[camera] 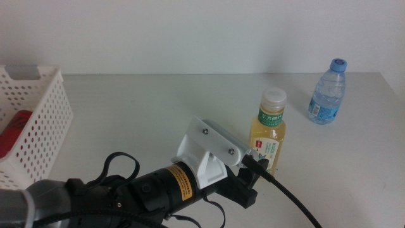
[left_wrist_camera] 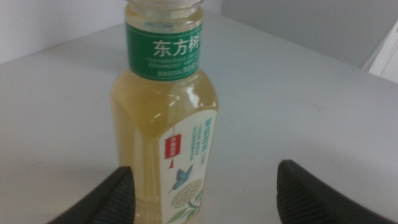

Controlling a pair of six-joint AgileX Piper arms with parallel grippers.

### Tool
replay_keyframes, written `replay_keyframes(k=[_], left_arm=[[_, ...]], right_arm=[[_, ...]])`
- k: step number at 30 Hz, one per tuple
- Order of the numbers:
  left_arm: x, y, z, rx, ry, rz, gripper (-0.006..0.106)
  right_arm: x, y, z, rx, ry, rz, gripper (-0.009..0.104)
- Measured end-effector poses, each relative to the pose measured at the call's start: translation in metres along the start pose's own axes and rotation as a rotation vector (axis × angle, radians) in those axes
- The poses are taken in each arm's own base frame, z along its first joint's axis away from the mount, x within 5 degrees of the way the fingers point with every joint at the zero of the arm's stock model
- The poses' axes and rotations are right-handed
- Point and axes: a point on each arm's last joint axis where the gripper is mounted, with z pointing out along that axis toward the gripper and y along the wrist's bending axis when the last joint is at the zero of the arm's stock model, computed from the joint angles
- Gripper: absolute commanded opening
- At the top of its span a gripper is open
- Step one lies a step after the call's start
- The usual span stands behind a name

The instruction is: Use arms to grab the bottles and put them into the dustbin to the left of the table.

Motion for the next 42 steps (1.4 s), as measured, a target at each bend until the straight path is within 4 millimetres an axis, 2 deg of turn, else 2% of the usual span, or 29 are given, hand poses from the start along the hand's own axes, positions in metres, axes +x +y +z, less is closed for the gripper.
replay_keyframes(k=[9, 14, 23, 42], left_arm=[[0.009, 0.000, 0.020, 0.022, 0.000, -0.013, 0.077], [0.007, 0.001, 0.024, 0.022, -0.010, -0.005, 0.094], [0.000, 0.003, 0.030, -0.001, -0.037, -0.005, 0.094], [0.004, 0.008, 0.075, -0.025, -0.054, -0.014, 0.094]], right_arm=[[0.000, 0.000, 0.000, 0.000, 0.000, 0.000, 0.087], [0.000, 0.000, 0.000, 0.000, 0.000, 0.000, 0.087], [0.000, 0.000, 0.000, 0.000, 0.000, 0.000, 0.087], [0.000, 0.000, 0.000, 0.000, 0.000, 0.000, 0.087]])
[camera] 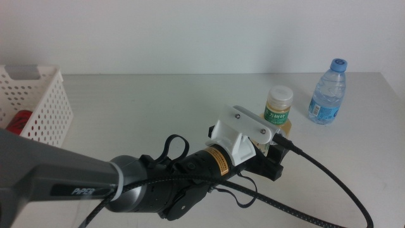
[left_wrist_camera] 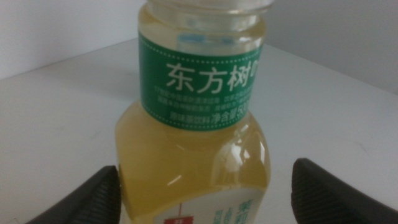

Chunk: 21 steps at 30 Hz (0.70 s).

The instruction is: Use arms to grab the bottles and put them into the dustbin to the left of the table.

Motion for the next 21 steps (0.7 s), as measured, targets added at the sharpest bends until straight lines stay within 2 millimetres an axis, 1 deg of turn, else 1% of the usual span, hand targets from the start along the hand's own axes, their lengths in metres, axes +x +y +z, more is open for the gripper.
replay_keyframes(k=[10, 17, 21], left_arm=[[0.010, 0.005, 0.015, -0.024, 0.011, 0.036, 0.094], [0.015, 0.007, 0.034, -0.027, 0.007, 0.037, 0.094], [0.014, 0.008, 0.042, -0.033, -0.010, 0.028, 0.093]], right_arm=[[0.000, 0.000, 0.000, 0.000, 0.000, 0.000, 0.087], [0.000, 0.000, 0.000, 0.000, 0.000, 0.000, 0.087], [0.000, 0.000, 0.000, 0.000, 0.000, 0.000, 0.087]])
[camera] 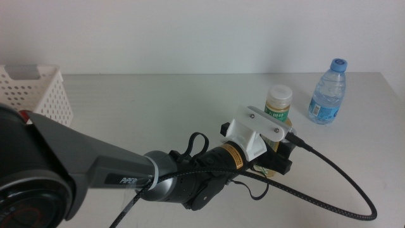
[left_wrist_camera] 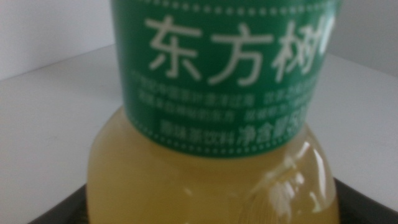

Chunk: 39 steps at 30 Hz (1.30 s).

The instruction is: Use arms to grab the bottles and put them into the dustbin to the left of the table.

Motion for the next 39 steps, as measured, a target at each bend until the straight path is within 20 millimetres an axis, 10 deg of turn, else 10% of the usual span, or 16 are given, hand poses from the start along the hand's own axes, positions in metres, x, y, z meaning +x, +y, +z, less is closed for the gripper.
replay_keyframes(k=[9, 21, 30, 39], left_arm=[[0.014, 0.003, 0.012, -0.008, -0.029, -0.011, 0.077], [0.019, 0.004, 0.013, -0.021, -0.060, 0.032, 0.000], [-0.009, 0.003, -0.016, -0.044, 0.198, -0.020, -0.002], [-0.085, 0.032, -0.072, -0.141, 0.341, -0.033, -0.002]], right_arm=[[0.000, 0.000, 0.000, 0.000, 0.000, 0.000, 0.087], [0.000, 0.000, 0.000, 0.000, 0.000, 0.000, 0.087], [0.000, 0.000, 0.000, 0.000, 0.000, 0.000, 0.087], [0.000, 0.000, 0.000, 0.000, 0.000, 0.000, 0.087]])
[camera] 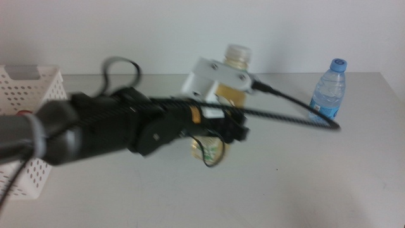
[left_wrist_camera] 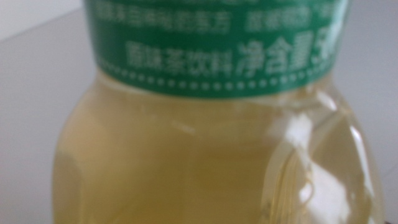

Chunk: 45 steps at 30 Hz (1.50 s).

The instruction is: Use arms to grab the bottles and put them into the dustbin to the left of the table.

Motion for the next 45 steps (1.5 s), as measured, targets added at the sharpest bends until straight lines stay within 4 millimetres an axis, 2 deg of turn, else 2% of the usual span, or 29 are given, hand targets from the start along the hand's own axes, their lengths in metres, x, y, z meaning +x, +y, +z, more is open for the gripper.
replay_keyframes(k=[4, 9, 13, 17, 22, 27, 31, 35, 41, 45], left_arm=[[-0.022, 0.027, -0.029, -0.085, 0.083, -0.041, -0.002], [-0.047, 0.069, -0.059, -0.198, 0.285, -0.062, -0.002], [-0.066, 0.113, -0.091, -0.241, 0.391, -0.080, -0.002], [-0.081, 0.156, -0.126, -0.262, 0.408, -0.113, -0.002], [-0.087, 0.211, -0.163, -0.357, 0.397, -0.224, -0.002], [-0.074, 0.255, -0.192, -0.427, 0.469, -0.345, -0.002], [-0.058, 0.280, -0.195, -0.450, 0.513, -0.397, -0.002], [-0.042, 0.299, -0.183, -0.445, 0.564, -0.429, -0.002], [-0.019, 0.318, -0.155, -0.416, 0.640, -0.463, -0.002], [-0.005, 0.322, -0.148, -0.431, 0.684, -0.475, -0.002]], right_arm=[[0.000, 0.000, 0.000, 0.000, 0.000, 0.000, 0.087], [0.000, 0.000, 0.000, 0.000, 0.000, 0.000, 0.087], [0.000, 0.000, 0.000, 0.000, 0.000, 0.000, 0.087], [0.000, 0.000, 0.000, 0.000, 0.000, 0.000, 0.087], [0.000, 0.000, 0.000, 0.000, 0.000, 0.000, 0.087], [0.000, 0.000, 0.000, 0.000, 0.000, 0.000, 0.087], [0.000, 0.000, 0.000, 0.000, 0.000, 0.000, 0.087], [0.000, 0.000, 0.000, 0.000, 0.000, 0.000, 0.087], [0.000, 0.000, 0.000, 0.000, 0.000, 0.000, 0.087], [0.000, 0.000, 0.000, 0.000, 0.000, 0.000, 0.087]])
